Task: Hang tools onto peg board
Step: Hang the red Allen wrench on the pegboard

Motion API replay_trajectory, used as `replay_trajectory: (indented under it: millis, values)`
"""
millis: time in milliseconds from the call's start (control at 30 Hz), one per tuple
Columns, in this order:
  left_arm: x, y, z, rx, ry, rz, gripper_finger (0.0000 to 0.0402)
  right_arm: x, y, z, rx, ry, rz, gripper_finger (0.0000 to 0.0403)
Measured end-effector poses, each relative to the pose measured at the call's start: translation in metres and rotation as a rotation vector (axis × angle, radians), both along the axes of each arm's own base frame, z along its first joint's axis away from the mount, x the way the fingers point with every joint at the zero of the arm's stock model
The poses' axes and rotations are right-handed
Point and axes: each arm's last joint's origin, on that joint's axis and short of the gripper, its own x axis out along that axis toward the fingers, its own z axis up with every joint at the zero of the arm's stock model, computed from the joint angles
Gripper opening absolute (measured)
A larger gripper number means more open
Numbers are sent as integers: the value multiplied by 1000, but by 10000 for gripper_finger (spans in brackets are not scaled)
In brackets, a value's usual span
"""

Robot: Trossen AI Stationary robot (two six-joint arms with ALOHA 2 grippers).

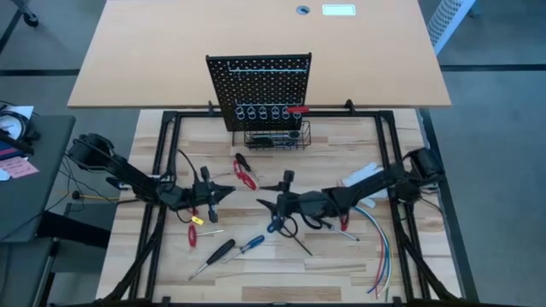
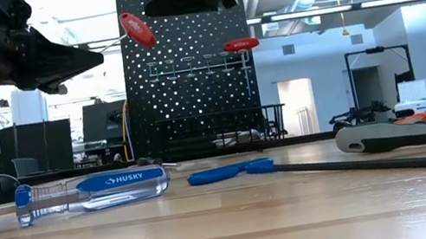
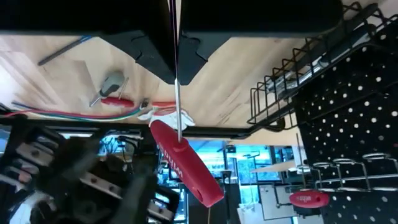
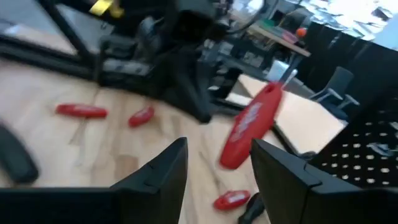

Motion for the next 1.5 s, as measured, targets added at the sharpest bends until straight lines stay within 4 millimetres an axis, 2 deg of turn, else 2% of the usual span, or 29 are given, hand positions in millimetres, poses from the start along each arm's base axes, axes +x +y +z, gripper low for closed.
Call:
replay_trajectory:
  millis: [167, 267, 367, 567, 733, 833, 933, 1100, 1367, 1500]
  values:
    - [-1, -2, -1, 11, 10, 34, 0, 5, -11, 0, -17, 79, -32, 226]
    - [-2, -2, -1, 22, 21, 67, 0, 12, -20, 6, 15, 113, -66, 264]
    - [-2, -2, -1, 25, 24, 71, 0, 17, -31, 14, 75, 82, -110, 283]
    - [-2, -1, -2, 21, 23, 84, 0, 22, -37, 20, 50, 72, -106, 286]
    - [-2, -1, -2, 20, 24, 93, 0, 40, -34, -3, 32, 125, -73, 286]
    - [-2, -1, -2, 20, 25, 93, 0, 55, -30, -9, -57, 145, -175, 286]
    - [-2, -1, -2, 20, 30, 93, 0, 63, -24, -1, -143, 141, -291, 285]
    - [-2, -1, -3, 20, 35, 92, 0, 67, -14, 6, -166, 134, -304, 261]
    - [-3, -3, -2, 17, 29, 86, 0, 67, -19, 0, -167, 247, -298, 153]
    - [-3, -3, -2, 17, 29, 87, 0, 67, -19, 0, -166, 256, -292, 130]
